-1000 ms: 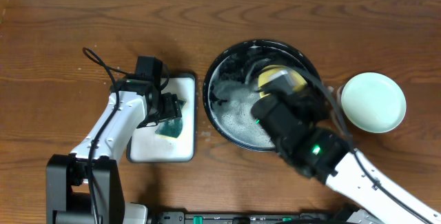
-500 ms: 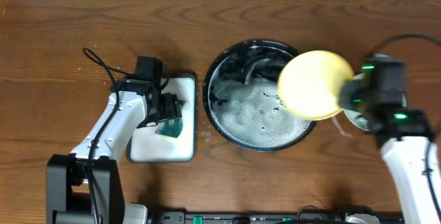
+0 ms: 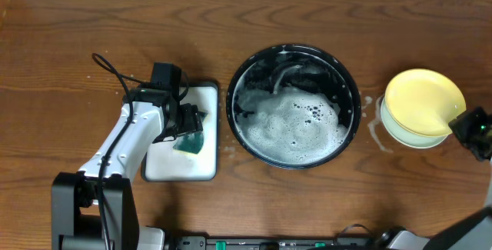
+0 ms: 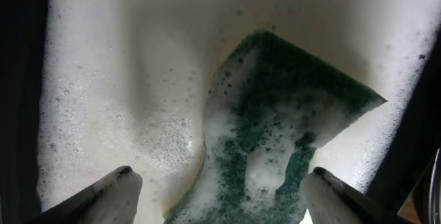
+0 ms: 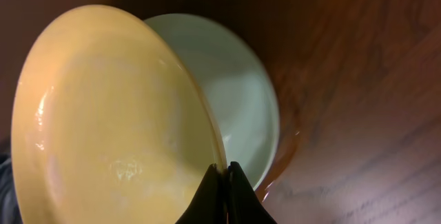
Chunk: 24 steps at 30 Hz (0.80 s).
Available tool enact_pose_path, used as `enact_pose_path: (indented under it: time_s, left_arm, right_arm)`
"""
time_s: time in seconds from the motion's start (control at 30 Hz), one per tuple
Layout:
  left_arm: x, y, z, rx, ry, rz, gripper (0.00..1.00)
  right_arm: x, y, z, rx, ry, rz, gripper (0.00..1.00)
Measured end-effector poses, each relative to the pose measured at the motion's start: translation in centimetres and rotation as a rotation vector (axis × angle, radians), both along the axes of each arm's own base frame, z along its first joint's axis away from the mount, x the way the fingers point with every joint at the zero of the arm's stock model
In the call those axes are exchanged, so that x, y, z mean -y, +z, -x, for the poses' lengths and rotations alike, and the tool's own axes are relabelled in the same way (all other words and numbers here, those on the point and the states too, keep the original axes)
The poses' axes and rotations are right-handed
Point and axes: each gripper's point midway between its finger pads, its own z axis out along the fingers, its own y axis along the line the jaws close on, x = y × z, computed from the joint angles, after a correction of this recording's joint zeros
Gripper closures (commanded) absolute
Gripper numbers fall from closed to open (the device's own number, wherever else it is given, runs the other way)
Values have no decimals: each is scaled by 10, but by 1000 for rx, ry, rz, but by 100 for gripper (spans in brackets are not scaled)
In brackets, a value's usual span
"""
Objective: Clean dirty plates on tray and stack at the side
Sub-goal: 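Open the right gripper and withdraw it from the stacked plates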
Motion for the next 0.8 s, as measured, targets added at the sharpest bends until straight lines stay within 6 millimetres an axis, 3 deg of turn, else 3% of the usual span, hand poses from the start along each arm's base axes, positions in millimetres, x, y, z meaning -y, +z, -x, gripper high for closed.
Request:
enact_pose_path:
  time_s: [0.07,0.1,0.17,0.23,0.4,0.5,0.63,0.67,0.8]
  left_arm:
    - [0,0,0,0,0,0,19]
    - [0,0,0,0,0,0,19]
    - [0,0,0,0,0,0,19]
    - [0,0,0,0,0,0,19]
    - [0,0,0,0,0,0,19]
    - [0,0,0,0,0,0,19]
    - [0,0,0,0,0,0,19]
    - [0,0,0,0,0,0,19]
    - [0,0,0,0,0,0,19]
  right_arm:
    - [7,-17,0,-23,-32,-38,99]
    - [9,-24,1,-32,-43,-59,93]
    - [11,-35,-2,-25,-60,-102,65]
    - [13,-38,-8,3,-48,-116,63]
    - [4,-22,-19,81,12,-130,59]
    - [-11,7,-29,161,80,-102,59]
    - [-65,68,-45,306,272,-33,57]
    - [-90,87,-47,348,359,-4,57]
    - [-169,127,-40,442,627,35,57]
